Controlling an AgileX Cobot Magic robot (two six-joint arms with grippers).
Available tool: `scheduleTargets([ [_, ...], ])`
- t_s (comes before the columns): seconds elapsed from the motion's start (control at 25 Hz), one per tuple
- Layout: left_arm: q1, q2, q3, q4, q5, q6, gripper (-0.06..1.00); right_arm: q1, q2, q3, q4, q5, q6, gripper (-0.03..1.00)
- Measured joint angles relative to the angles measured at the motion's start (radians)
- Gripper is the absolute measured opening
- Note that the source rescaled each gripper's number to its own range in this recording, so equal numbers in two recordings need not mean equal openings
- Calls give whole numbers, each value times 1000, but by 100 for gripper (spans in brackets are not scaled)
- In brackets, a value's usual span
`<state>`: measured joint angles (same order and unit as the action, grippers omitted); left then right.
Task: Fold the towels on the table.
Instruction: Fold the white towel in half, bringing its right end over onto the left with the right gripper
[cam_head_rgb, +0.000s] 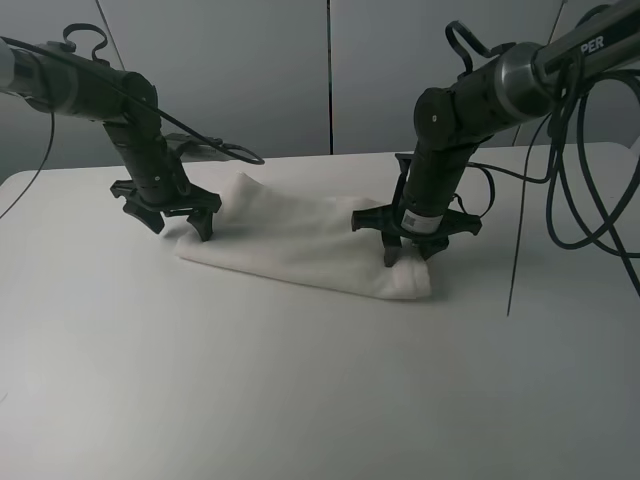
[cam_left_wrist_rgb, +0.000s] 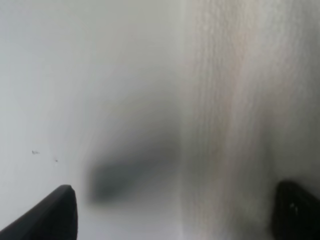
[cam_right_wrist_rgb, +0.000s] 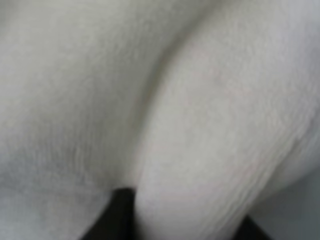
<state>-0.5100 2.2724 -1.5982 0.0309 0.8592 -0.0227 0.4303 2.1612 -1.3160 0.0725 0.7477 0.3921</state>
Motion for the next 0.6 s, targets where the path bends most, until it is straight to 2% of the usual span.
scheduleTargets([
  [0.04, 0, 0, 0, -3, 0, 0, 100, 2, 0, -2, 4, -5, -11, 5],
  [0.08, 0, 0, 0, -4, 0, 0, 100, 2, 0, -4, 5, -5, -19, 2],
  [0.6, 0, 0, 0, -31, 13, 0, 100, 3, 0, -4, -18, 11, -55, 2],
])
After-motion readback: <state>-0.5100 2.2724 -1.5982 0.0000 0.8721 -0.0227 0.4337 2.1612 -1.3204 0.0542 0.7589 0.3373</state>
